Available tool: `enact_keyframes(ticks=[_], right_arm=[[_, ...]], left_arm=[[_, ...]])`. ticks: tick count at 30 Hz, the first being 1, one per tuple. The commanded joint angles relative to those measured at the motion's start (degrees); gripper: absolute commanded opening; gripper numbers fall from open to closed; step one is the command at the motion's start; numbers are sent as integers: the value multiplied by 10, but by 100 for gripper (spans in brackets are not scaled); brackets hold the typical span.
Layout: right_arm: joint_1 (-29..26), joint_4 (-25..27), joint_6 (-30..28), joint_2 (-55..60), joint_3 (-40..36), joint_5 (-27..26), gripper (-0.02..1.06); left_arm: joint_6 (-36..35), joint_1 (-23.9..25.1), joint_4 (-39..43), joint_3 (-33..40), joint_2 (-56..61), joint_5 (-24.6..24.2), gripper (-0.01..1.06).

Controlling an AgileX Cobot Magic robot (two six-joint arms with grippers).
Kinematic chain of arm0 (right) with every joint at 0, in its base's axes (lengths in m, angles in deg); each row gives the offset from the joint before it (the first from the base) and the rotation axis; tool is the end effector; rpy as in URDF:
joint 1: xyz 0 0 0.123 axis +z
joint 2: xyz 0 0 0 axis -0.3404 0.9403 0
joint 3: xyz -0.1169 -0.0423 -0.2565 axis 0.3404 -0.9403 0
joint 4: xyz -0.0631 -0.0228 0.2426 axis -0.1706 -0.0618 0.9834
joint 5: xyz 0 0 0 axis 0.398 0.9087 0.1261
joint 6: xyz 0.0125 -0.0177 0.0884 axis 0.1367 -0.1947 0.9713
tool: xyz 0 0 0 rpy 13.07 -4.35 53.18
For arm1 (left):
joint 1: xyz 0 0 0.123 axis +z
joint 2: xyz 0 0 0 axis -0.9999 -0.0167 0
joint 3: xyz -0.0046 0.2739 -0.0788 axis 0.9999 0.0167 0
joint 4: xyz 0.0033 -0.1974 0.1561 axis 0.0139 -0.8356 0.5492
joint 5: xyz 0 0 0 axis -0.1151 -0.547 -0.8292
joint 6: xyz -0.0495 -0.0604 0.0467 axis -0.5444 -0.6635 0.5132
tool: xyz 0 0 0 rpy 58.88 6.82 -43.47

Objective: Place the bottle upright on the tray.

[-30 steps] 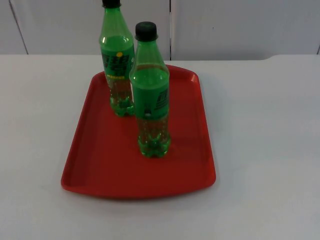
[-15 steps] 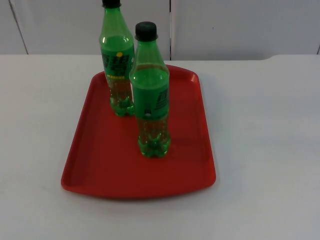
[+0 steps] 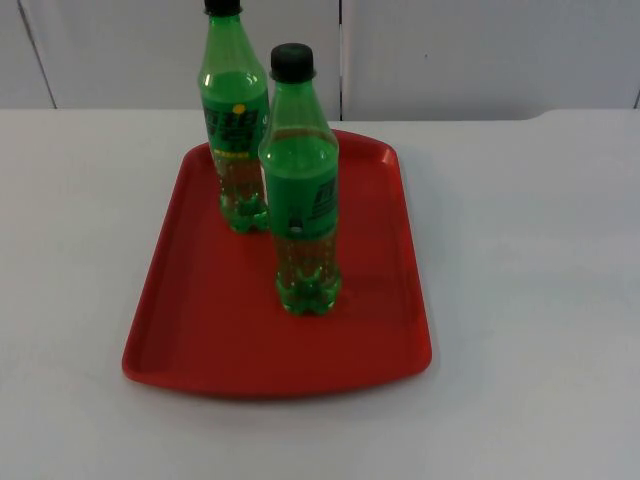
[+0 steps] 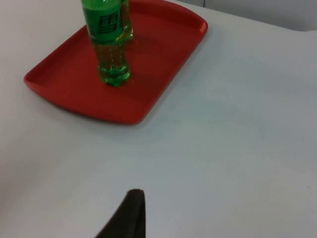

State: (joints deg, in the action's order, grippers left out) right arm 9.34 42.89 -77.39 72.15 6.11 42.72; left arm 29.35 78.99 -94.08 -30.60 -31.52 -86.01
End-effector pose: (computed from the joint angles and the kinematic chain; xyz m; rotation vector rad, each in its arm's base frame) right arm -0.0055 -0.0048 0.2804 -0.5337 1.9941 0.2837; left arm 0.0076 -0.0155 0.3226 0.2627 1.8902 -0.2714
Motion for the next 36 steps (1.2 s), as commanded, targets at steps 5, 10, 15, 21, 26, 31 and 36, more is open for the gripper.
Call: enact_keyframes(ticks=[5, 10, 15, 21, 26, 31, 36], right_arm=[[-2, 2, 2, -2, -1, -3, 105], [-2, 2, 2, -2, -1, -3, 105], [-2, 2, 2, -2, -1, -3, 105], [-2, 2, 2, -2, -1, -3, 105], [-2, 2, 2, -2, -1, -3, 105], [-2, 2, 2, -2, -1, -3, 105], [-2, 2, 2, -2, -1, -3, 105]], left_arm=[[-3, 1, 2, 1, 2, 2, 100], [-3, 1, 2, 1, 2, 2, 100], [-3, 1, 2, 1, 2, 2, 100], [-3, 1, 2, 1, 17, 2, 100], [-3, 1, 1, 0, 77, 2, 100], [-3, 1, 2, -6, 77, 3, 100], [-3, 1, 2, -6, 77, 3, 100]])
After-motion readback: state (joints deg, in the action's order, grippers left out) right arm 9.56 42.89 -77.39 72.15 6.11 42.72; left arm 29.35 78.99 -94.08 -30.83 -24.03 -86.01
